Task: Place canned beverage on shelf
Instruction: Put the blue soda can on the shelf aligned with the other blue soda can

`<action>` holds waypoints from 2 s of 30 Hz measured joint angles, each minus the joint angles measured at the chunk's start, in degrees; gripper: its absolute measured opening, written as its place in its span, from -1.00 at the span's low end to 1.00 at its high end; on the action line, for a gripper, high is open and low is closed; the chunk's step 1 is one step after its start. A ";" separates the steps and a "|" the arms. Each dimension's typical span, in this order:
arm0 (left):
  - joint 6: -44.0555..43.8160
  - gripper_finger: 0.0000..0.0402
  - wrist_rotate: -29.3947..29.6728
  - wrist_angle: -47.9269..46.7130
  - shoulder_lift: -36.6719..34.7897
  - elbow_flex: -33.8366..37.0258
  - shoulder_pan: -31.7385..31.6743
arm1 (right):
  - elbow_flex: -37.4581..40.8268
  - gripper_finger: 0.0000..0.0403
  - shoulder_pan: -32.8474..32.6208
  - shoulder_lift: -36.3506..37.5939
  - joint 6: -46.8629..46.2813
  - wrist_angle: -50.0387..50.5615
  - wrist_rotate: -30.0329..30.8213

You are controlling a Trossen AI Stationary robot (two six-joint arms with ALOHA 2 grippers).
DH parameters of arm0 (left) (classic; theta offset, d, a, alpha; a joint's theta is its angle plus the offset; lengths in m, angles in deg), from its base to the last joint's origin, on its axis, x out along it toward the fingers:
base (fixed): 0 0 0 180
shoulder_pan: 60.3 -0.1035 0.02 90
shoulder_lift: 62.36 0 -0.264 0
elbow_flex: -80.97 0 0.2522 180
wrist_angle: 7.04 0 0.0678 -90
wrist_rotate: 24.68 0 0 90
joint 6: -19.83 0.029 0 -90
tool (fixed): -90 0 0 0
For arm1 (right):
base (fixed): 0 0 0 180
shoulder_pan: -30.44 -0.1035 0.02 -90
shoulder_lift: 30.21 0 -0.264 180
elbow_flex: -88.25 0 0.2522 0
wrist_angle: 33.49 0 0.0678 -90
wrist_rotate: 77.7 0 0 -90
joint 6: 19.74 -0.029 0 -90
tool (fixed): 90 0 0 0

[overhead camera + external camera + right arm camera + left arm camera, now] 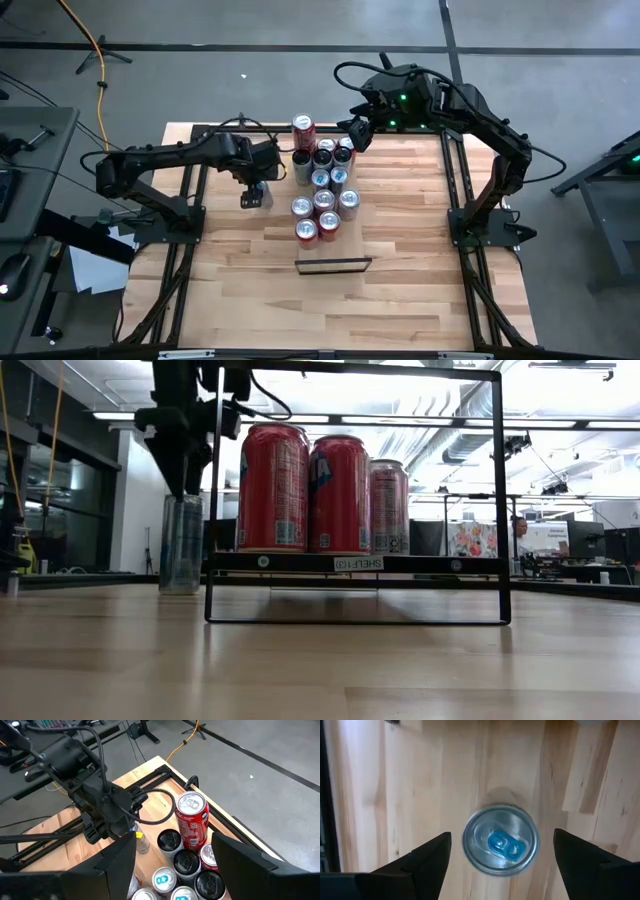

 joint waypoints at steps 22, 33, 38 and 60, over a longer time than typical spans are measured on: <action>1.95 0.25 2.25 2.77 0.13 3.79 1.11 | 0.00 0.21 0.00 0.00 -1.44 0.47 0.20; -0.73 -0.36 0.62 0.93 -0.02 2.63 1.25 | 0.00 0.21 0.01 0.00 -1.05 0.83 0.17; -3.61 -0.36 -2.95 -5.46 -1.86 -6.15 1.88 | 0.00 0.21 0.02 0.00 -0.99 0.82 0.87; -1.49 -0.36 3.50 -13.17 14.40 -34.42 6.29 | 0.00 0.21 0.02 0.00 -1.46 2.59 1.09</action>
